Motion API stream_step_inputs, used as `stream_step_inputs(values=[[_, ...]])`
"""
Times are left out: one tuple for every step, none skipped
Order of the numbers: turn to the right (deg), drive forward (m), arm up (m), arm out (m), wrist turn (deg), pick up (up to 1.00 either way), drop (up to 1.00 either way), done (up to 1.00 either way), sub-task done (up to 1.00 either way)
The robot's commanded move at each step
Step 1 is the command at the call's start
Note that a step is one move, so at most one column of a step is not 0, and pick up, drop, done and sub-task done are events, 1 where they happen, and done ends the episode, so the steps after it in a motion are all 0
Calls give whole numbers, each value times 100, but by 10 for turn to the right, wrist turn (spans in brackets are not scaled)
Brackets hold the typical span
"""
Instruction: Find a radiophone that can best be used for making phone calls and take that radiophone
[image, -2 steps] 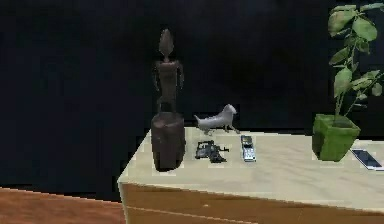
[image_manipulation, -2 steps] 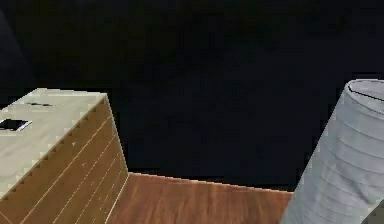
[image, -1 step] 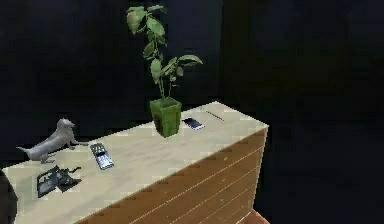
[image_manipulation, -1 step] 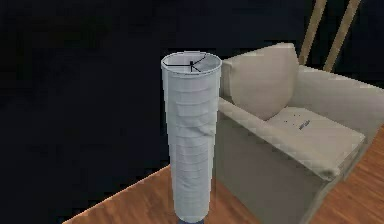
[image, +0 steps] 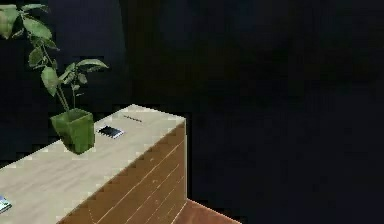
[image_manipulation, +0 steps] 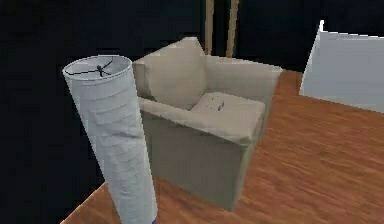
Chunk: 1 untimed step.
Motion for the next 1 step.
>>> stream_step_inputs(values=[[0,90,0,0,0,0,0,0,0]])
